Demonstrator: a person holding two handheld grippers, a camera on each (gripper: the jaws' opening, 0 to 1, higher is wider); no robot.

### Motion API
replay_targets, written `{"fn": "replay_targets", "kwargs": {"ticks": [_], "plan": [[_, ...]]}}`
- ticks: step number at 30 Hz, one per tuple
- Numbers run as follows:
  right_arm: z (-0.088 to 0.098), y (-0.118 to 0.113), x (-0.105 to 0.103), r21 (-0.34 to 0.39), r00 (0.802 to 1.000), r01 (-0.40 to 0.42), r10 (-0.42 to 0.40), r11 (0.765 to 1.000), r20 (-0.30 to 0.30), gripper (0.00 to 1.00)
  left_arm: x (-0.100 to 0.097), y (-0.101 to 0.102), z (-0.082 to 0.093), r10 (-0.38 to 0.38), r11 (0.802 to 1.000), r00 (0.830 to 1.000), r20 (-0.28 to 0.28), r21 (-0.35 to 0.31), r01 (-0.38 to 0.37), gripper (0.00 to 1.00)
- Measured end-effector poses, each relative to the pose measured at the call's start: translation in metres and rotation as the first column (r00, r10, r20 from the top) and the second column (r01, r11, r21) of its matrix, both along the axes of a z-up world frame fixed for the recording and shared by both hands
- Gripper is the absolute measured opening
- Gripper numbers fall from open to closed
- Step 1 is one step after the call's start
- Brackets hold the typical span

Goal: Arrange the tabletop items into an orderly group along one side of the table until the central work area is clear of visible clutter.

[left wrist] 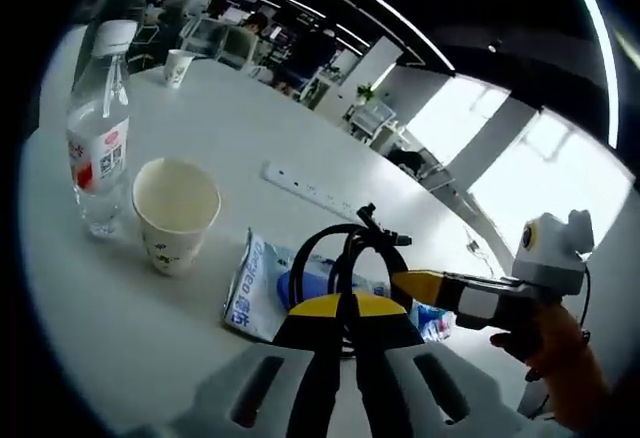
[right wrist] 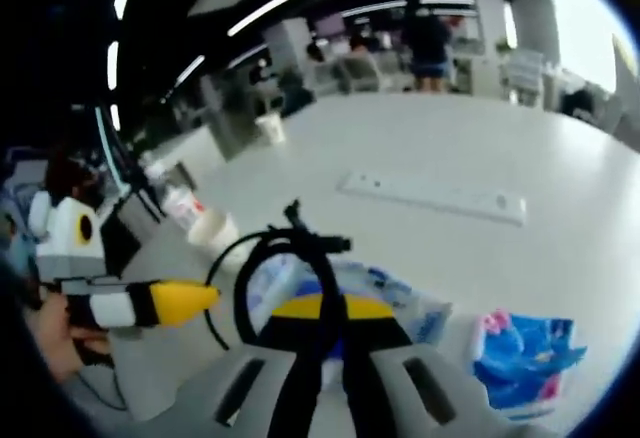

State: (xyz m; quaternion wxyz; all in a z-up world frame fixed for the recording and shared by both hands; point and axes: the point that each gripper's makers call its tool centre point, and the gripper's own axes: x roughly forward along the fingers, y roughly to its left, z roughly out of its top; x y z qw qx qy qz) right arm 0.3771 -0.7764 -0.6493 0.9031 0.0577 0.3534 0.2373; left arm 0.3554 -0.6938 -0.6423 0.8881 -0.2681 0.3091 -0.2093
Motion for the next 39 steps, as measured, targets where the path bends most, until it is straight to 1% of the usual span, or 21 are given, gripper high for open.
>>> {"fn": "replay_targets", "kwargs": {"ticks": [2, 5, 8, 10, 13, 16, 22, 26, 37, 39], "plan": [[0.003, -0.002, -0.005, 0.003, 1.0, 0.003, -0.003, 1.0, -0.004, 0.01, -0.002, -0.001, 0.005, -0.013, 1.0, 1.0, 0.004, -0.005, 0.013, 0.02], [0.007, -0.007, -0.012, 0.004, 1.0, 0.019, -0.019, 1.0, -0.009, 0.01, -0.005, -0.006, 0.008, -0.029, 0.999, 1.0, -0.008, -0.035, 0.029, 0.02], [0.007, -0.016, -0.021, 0.023, 0.996, 0.075, -0.074, 0.997, -0.048, 0.01, -0.011, -0.014, 0.01, -0.058, 0.998, 0.998, -0.01, -0.033, 0.058, 0.02], [0.008, -0.019, -0.027, 0.024, 0.996, 0.078, -0.077, 0.997, -0.047, 0.01, -0.014, -0.018, 0.011, -0.07, 0.997, 0.998, -0.012, -0.029, 0.069, 0.02], [0.007, -0.024, -0.036, 0.024, 0.994, 0.086, -0.085, 0.996, -0.067, 0.01, -0.021, -0.023, 0.011, -0.106, 0.994, 0.994, -0.024, -0.015, 0.106, 0.02], [0.008, -0.028, -0.043, 0.027, 0.993, 0.092, -0.09, 0.995, -0.072, 0.01, -0.028, -0.026, 0.012, -0.117, 0.993, 0.993, -0.022, -0.022, 0.116, 0.02], [0.009, -0.034, -0.059, 0.029, 0.991, 0.103, -0.1, 0.994, -0.088, 0.01, -0.04, -0.032, 0.01, -0.15, 0.989, 0.988, -0.035, -0.022, 0.149, 0.02], [0.008, -0.037, -0.068, 0.029, 0.99, 0.108, -0.105, 0.994, -0.097, 0.01, -0.051, -0.036, 0.009, -0.161, 0.987, 0.986, -0.044, -0.038, 0.159, 0.02], [-0.006, -0.051, -0.101, 0.04, 0.981, 0.13, -0.123, 0.991, -0.148, 0.01, -0.08, -0.051, -0.001, -0.223, 0.975, 0.972, -0.077, -0.022, 0.221, 0.02], [-0.007, -0.054, -0.106, 0.039, 0.979, 0.136, -0.128, 0.99, -0.157, 0.01, -0.084, -0.053, -0.003, -0.227, 0.974, 0.97, -0.083, -0.028, 0.226, 0.02]]}}
